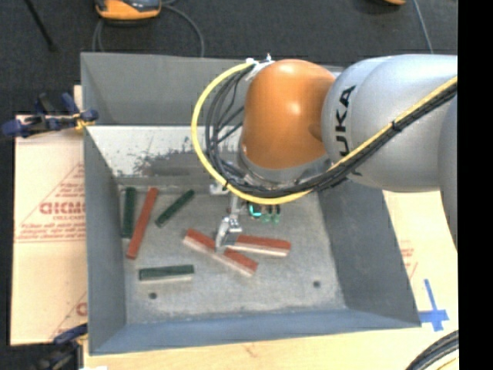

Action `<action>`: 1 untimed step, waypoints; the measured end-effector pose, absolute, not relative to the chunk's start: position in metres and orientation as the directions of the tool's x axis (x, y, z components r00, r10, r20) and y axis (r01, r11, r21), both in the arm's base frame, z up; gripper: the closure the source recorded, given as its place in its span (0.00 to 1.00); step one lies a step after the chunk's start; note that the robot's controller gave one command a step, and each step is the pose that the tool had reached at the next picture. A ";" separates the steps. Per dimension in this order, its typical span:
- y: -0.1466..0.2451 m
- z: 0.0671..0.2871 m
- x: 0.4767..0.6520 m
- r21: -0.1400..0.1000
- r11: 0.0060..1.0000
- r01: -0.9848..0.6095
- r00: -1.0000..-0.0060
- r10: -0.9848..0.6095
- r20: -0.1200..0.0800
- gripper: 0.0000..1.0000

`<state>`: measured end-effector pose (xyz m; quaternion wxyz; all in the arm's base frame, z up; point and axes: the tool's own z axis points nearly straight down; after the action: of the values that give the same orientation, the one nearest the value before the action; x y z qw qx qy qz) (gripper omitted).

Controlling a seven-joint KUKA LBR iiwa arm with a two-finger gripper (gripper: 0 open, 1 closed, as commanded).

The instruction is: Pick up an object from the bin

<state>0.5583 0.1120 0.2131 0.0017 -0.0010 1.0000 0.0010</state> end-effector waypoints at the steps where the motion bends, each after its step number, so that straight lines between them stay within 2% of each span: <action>1: 0.064 0.093 0.548 0.009 0.997 0.073 -0.997 0.073 0.000 1.00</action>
Offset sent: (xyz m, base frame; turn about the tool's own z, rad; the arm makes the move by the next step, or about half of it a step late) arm 0.0000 0.0000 0.0000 0.0000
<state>0.5475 0.0640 0.0934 0.0001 0.0366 0.9993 0.0045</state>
